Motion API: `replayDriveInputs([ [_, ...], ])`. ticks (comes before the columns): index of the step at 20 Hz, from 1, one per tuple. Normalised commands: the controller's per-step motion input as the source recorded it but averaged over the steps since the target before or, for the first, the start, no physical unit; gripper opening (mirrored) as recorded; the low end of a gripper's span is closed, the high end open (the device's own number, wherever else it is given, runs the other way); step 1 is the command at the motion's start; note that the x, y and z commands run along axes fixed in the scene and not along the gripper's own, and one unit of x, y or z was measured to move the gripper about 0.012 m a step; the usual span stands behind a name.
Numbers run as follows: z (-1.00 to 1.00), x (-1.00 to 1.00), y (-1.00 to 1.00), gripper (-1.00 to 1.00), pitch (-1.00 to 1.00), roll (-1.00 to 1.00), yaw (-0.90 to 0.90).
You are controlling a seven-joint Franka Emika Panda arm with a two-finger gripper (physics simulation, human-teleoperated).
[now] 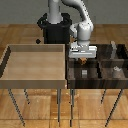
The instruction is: Place the loaf of bread into the appropriate compartment.
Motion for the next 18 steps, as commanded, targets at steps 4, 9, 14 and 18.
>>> replayDriveInputs([
  [4,0.00,0.00,0.00,1.00,0.00,0.00,0.00],
  [9,0.00,0.00,0.00,1.00,0.00,0.00,0.00],
  [14,0.00,0.00,-0.20,1.00,0.00,0.00,0.00],
  [18,0.00,0.00,0.00,1.00,0.00,0.00,0.00],
])
